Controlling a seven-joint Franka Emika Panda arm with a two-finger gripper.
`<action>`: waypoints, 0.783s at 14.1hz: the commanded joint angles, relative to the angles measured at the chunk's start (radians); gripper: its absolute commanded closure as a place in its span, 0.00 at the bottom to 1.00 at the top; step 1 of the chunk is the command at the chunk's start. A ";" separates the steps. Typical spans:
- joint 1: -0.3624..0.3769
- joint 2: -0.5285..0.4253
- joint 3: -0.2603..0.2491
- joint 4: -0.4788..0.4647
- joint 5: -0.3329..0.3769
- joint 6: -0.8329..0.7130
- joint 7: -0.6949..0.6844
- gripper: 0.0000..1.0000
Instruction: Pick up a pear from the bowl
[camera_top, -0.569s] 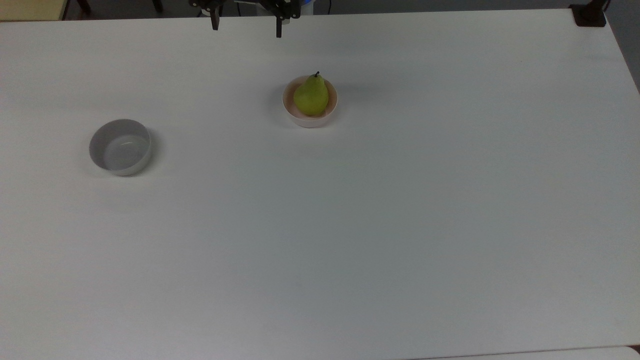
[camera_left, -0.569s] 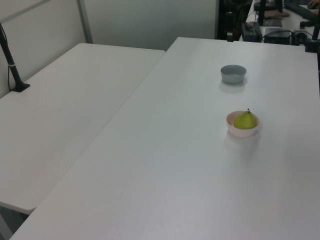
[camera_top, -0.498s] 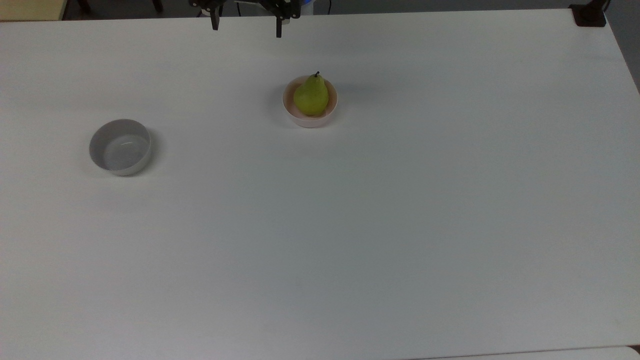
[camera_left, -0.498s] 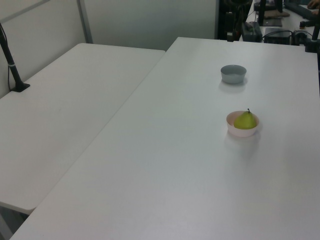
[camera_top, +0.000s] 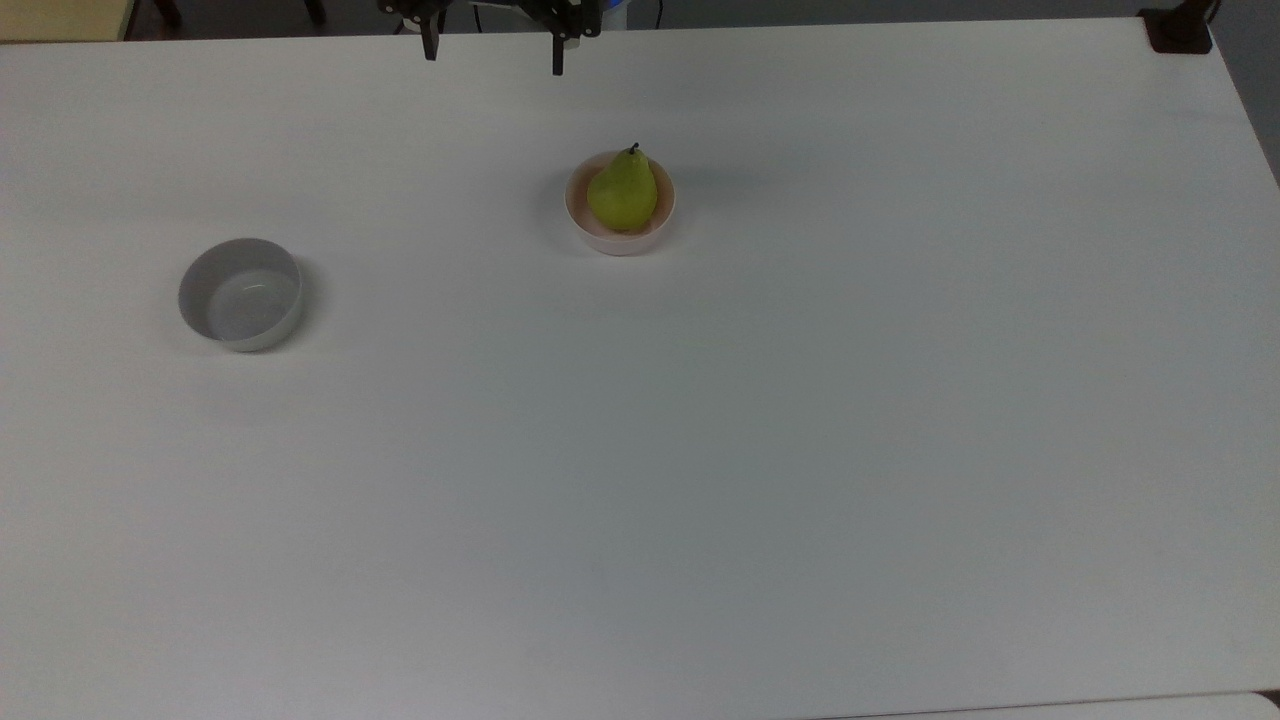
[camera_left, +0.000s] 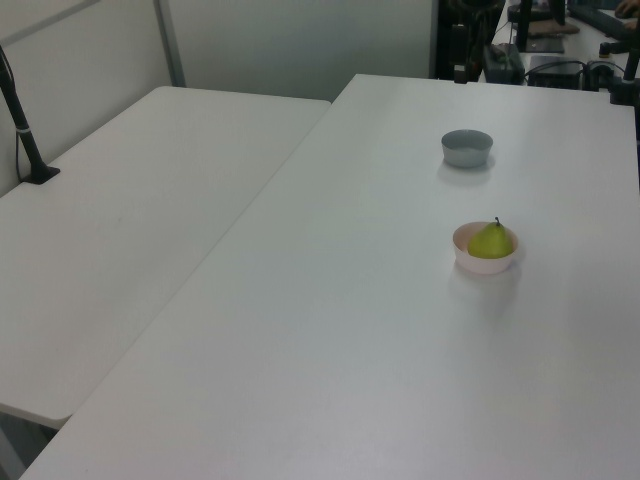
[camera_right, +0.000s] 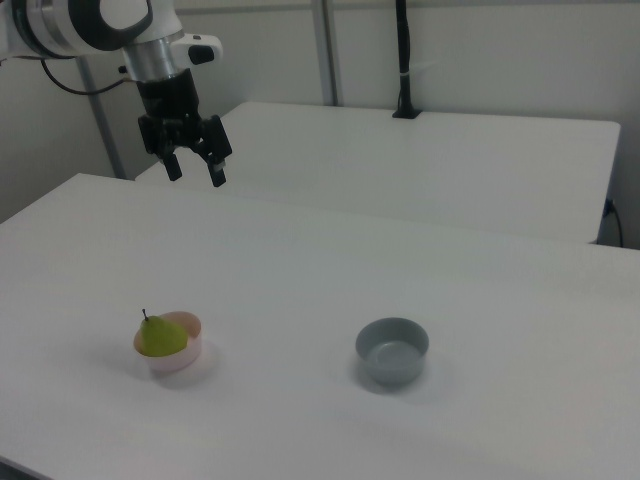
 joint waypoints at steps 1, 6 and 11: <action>0.004 -0.010 -0.006 0.001 0.017 -0.030 -0.009 0.00; 0.004 -0.010 -0.006 0.003 0.015 -0.025 -0.008 0.00; 0.002 -0.010 -0.008 0.004 0.014 -0.019 -0.009 0.00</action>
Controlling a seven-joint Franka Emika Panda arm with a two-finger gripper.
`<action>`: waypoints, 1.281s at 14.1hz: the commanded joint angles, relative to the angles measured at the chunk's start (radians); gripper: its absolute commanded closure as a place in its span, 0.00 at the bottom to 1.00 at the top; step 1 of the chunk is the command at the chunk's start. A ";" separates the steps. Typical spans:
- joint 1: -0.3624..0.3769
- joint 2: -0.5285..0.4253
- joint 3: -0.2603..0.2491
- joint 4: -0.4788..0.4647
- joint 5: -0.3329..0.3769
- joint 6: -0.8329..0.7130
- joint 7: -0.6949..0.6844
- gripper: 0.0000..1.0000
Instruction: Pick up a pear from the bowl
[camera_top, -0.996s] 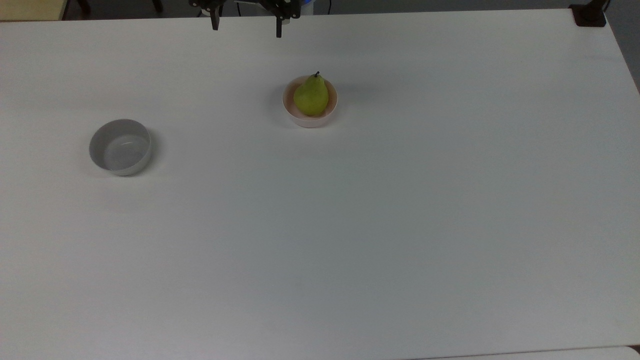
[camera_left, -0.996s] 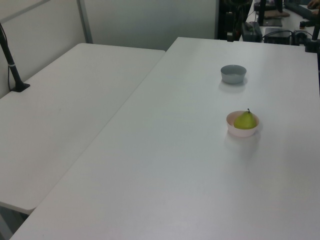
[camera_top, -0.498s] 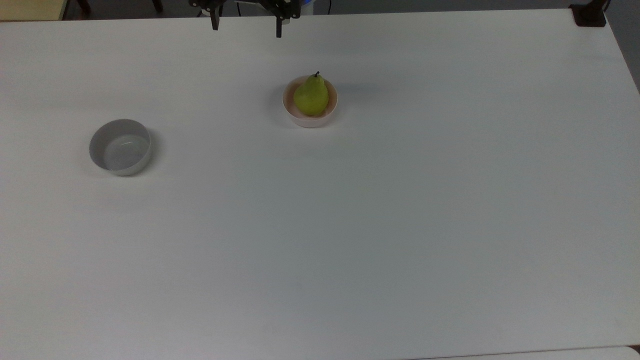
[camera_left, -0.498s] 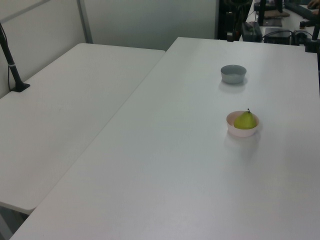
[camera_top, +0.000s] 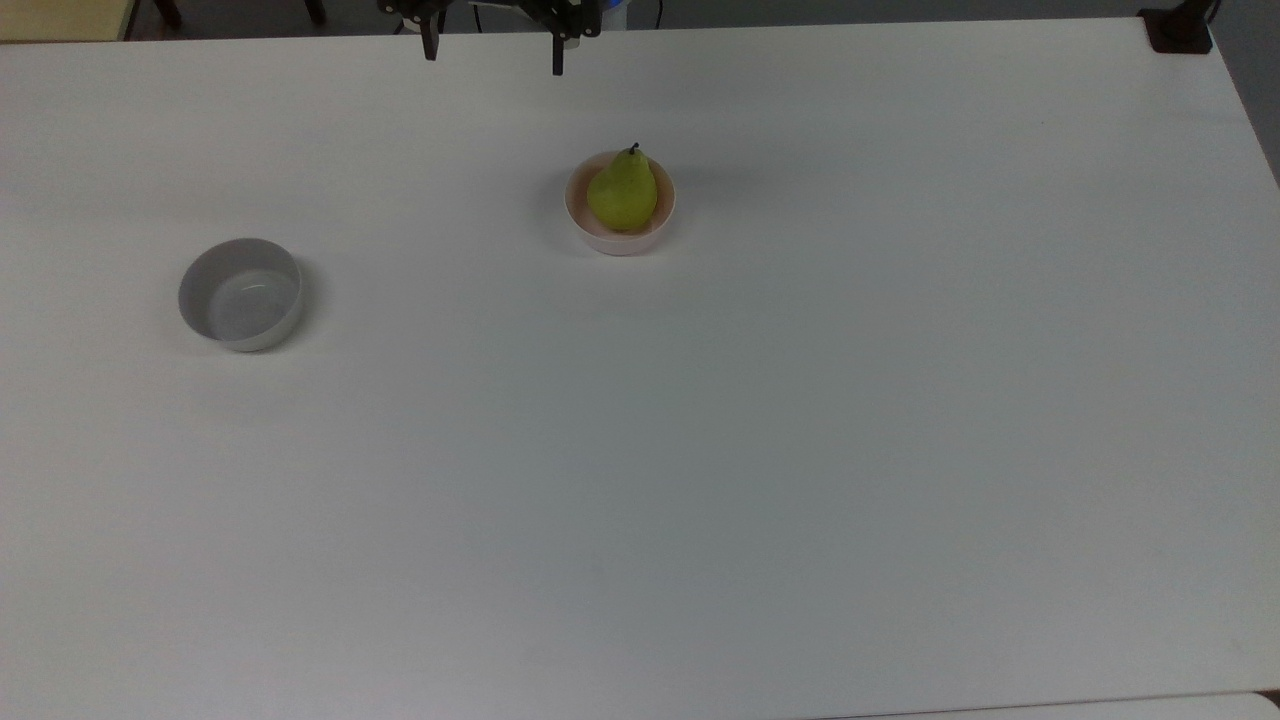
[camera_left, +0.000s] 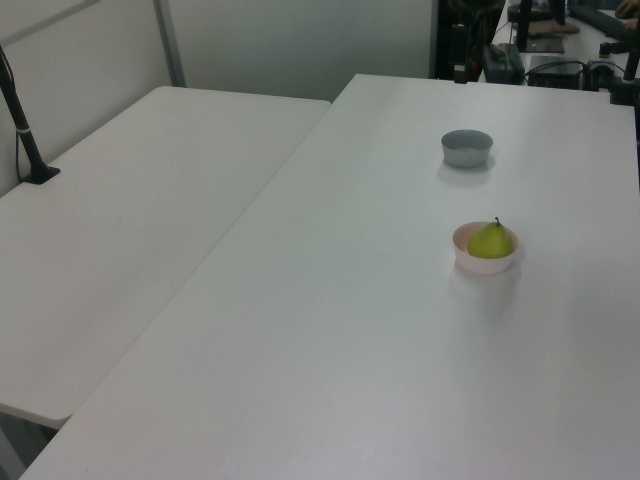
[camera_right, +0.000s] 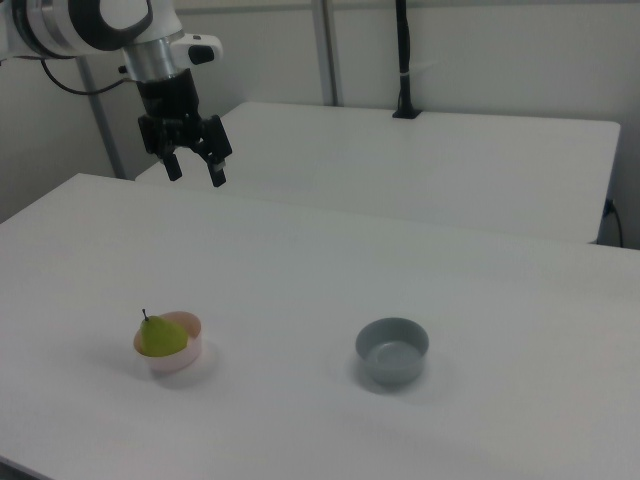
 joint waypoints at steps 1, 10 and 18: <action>0.002 -0.010 -0.008 0.003 0.014 -0.017 -0.009 0.00; 0.002 -0.010 -0.008 0.003 0.012 -0.017 -0.008 0.00; 0.000 -0.022 -0.009 -0.005 0.012 -0.024 -0.009 0.00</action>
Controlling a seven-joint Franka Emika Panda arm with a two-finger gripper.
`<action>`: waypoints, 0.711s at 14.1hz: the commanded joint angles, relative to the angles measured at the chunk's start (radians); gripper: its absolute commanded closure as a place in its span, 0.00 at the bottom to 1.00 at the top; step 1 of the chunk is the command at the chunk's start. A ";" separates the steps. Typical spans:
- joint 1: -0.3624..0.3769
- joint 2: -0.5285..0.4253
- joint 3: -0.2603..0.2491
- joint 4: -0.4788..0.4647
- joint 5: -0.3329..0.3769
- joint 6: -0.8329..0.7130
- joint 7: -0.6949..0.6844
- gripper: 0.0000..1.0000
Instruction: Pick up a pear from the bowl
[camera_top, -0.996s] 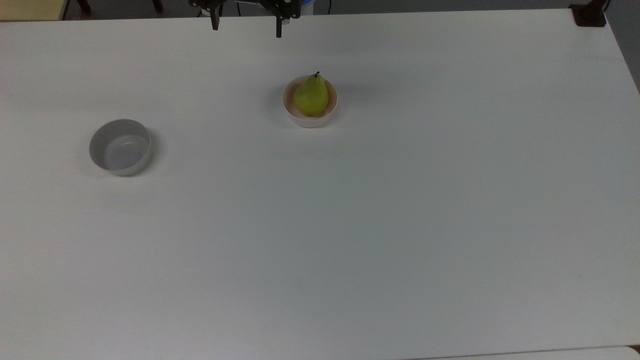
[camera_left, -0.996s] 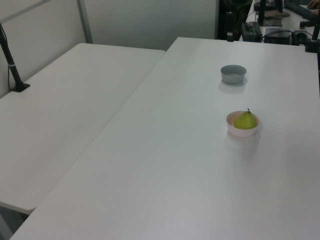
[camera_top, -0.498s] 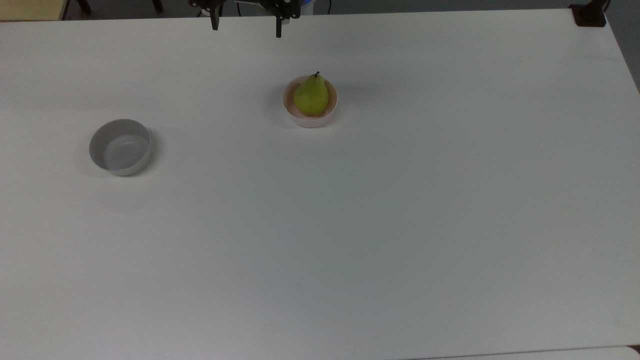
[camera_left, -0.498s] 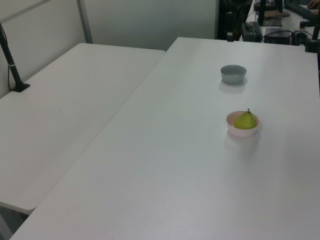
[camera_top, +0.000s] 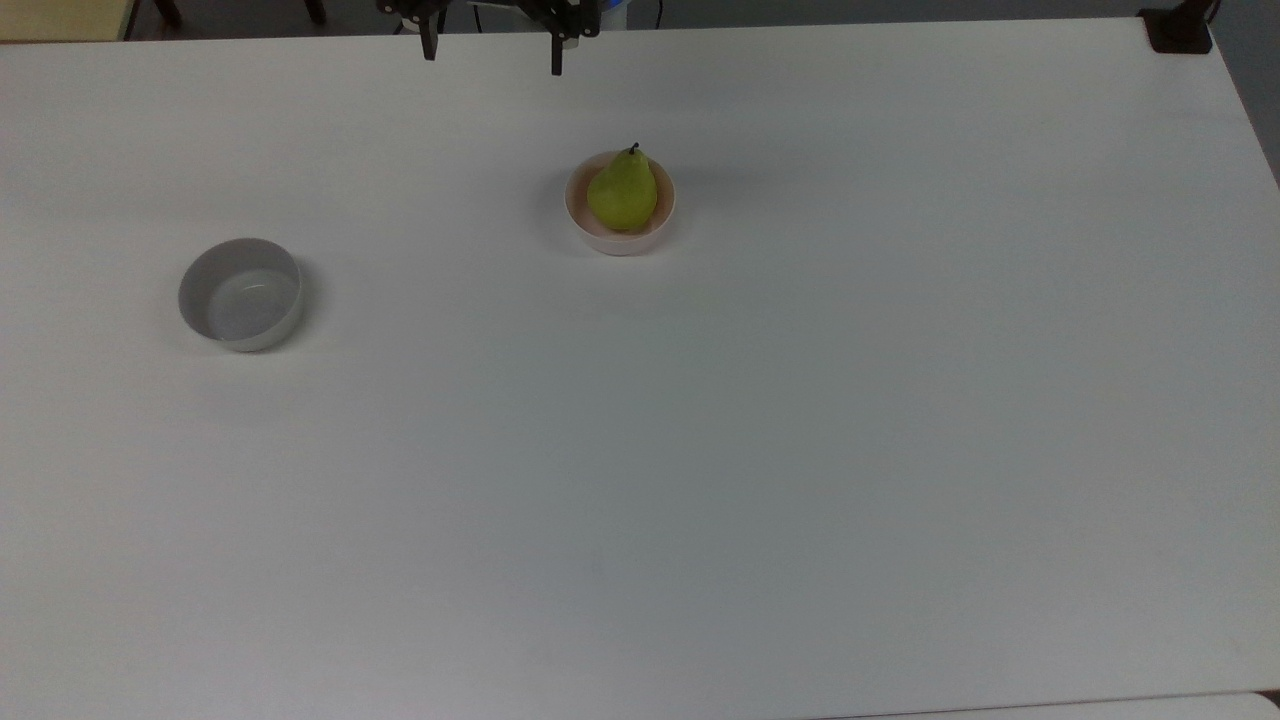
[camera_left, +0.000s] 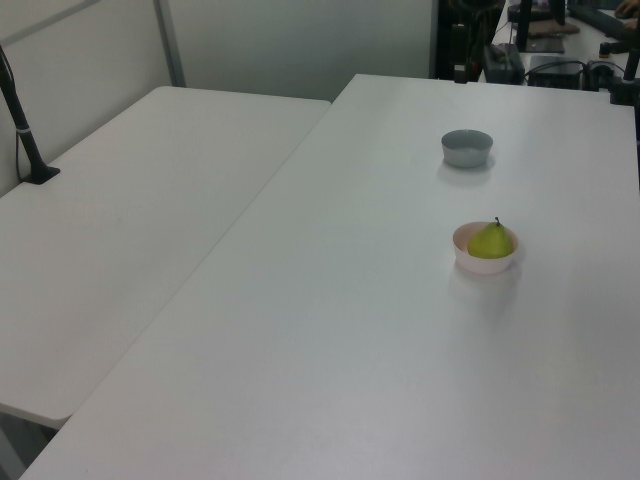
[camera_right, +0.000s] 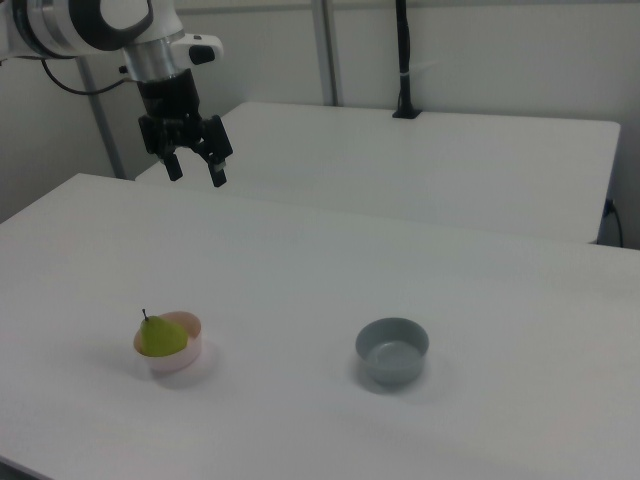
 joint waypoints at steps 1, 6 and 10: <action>0.002 -0.031 -0.009 -0.020 0.010 -0.022 -0.012 0.00; -0.010 -0.076 -0.007 -0.075 0.017 -0.019 -0.110 0.00; -0.012 -0.125 -0.007 -0.134 0.017 -0.016 -0.190 0.00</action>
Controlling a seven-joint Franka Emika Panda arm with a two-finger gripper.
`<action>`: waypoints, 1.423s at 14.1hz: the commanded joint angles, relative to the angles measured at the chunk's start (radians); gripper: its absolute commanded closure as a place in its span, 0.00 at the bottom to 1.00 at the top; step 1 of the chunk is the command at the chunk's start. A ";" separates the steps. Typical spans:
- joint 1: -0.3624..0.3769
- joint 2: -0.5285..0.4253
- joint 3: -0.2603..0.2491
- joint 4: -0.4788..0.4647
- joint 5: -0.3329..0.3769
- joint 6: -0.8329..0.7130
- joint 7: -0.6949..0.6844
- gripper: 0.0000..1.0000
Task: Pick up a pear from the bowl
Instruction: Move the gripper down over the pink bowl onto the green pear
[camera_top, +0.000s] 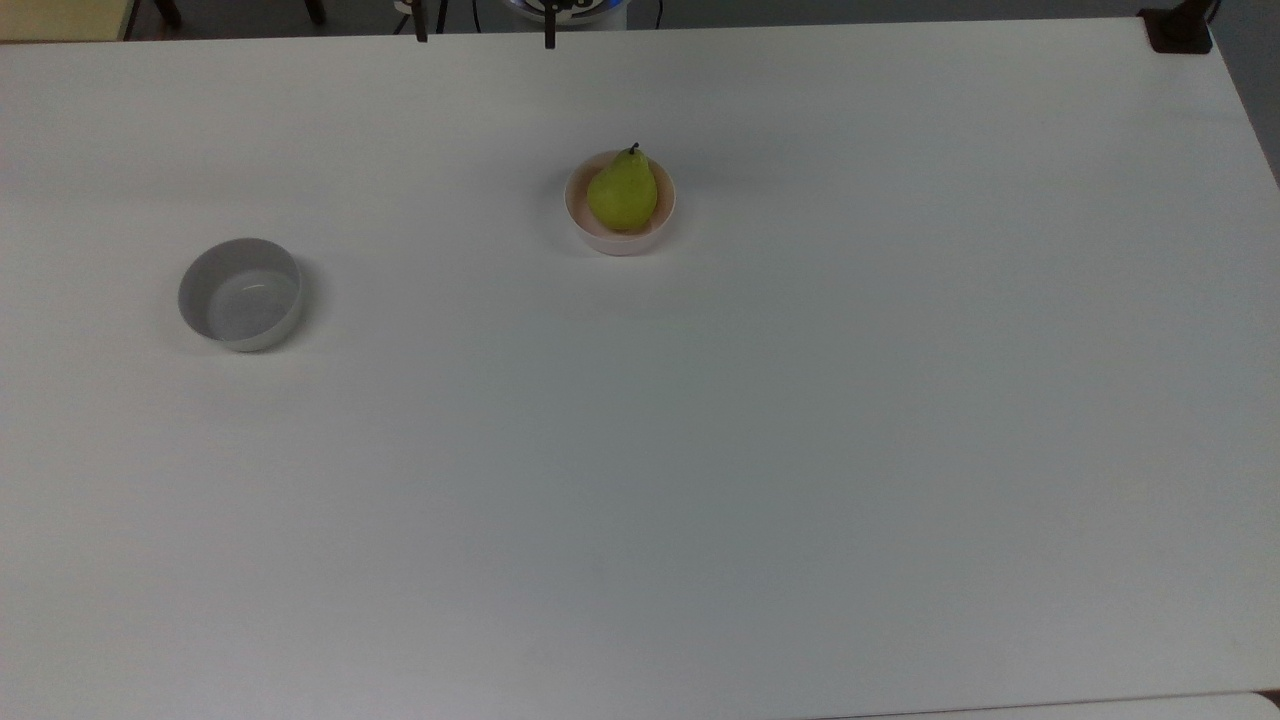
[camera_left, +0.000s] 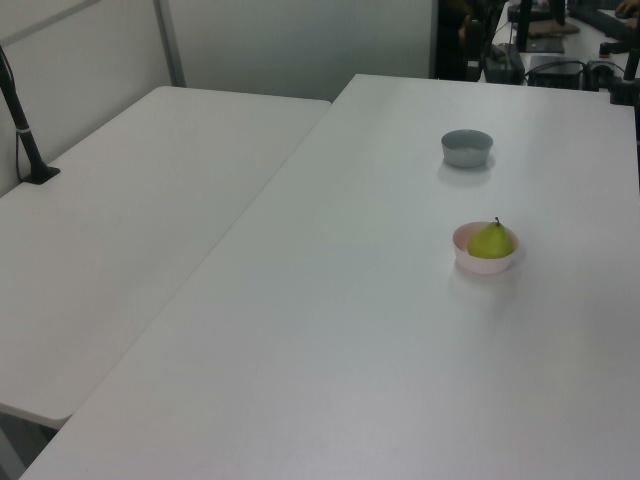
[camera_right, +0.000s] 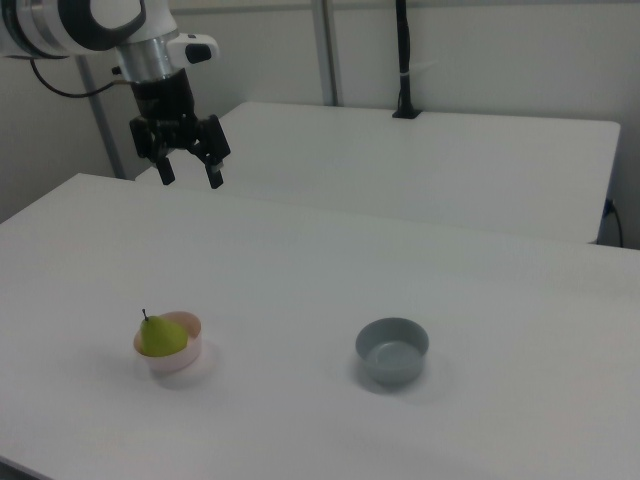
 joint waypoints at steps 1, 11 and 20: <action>-0.004 -0.083 -0.007 -0.097 0.017 -0.013 -0.110 0.00; -0.007 -0.172 -0.007 -0.354 0.017 0.051 -0.328 0.00; 0.192 -0.074 -0.004 -0.550 0.015 0.303 -0.215 0.00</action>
